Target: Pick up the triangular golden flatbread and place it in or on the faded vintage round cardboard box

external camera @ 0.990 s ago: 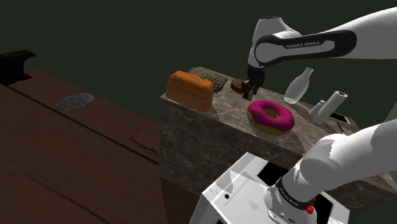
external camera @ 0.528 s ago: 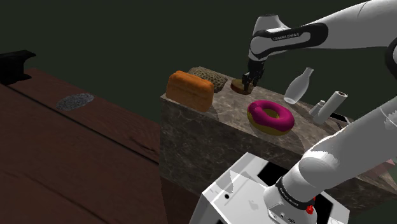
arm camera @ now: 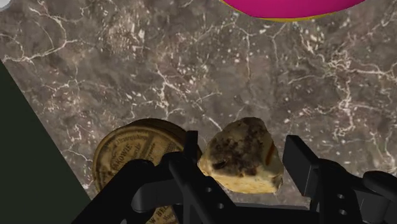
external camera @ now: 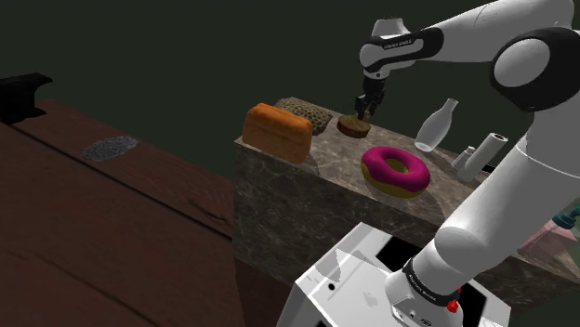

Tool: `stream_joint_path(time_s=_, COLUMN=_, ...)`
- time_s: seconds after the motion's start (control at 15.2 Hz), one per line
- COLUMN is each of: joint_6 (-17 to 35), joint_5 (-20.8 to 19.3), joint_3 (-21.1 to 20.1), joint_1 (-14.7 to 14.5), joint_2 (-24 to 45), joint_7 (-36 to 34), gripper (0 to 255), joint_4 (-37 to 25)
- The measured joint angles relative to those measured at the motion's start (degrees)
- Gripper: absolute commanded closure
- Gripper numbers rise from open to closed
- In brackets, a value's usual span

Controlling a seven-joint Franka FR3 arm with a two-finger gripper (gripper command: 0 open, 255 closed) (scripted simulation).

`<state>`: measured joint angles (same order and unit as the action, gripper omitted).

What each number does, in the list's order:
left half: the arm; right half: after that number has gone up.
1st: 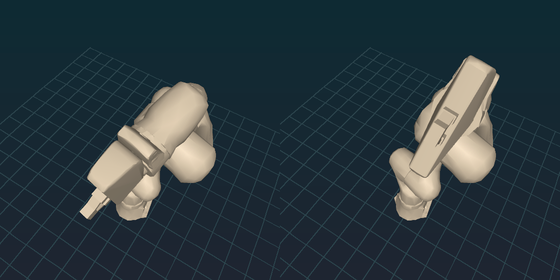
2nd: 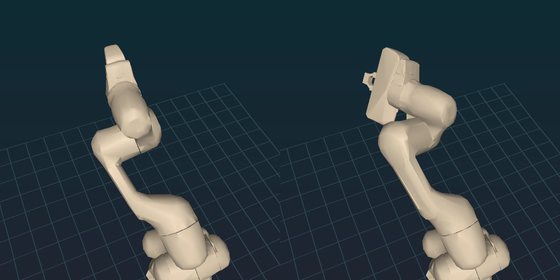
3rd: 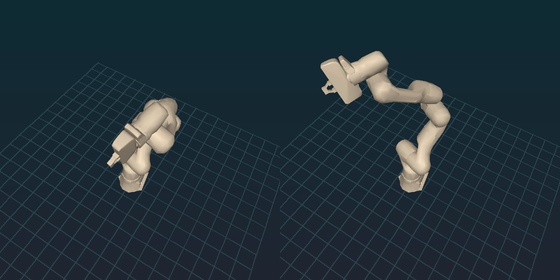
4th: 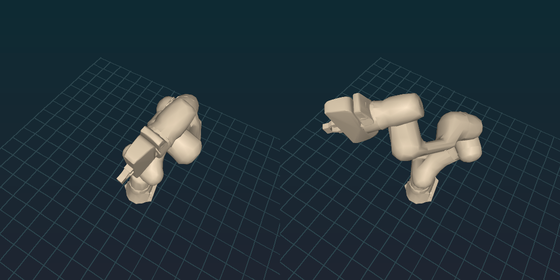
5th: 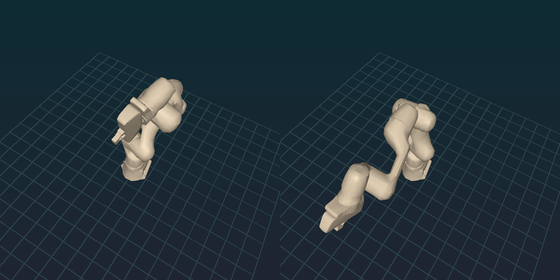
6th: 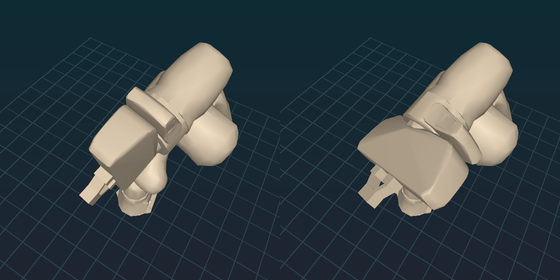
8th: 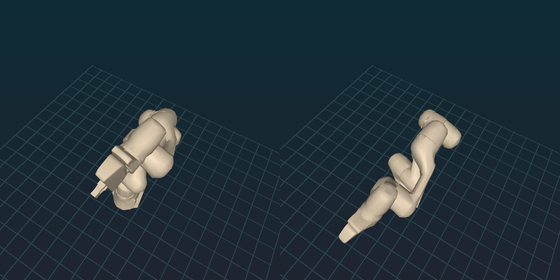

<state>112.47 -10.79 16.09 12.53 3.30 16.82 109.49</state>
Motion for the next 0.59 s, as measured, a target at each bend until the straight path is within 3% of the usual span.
stream_joint_path(time_s=0.59, joint_6=-6.4, joint_5=6.9, joint_3=1.6, joint_1=6.3, joint_2=20.7, joint_7=9.5, gripper=255, joint_4=-27.8)
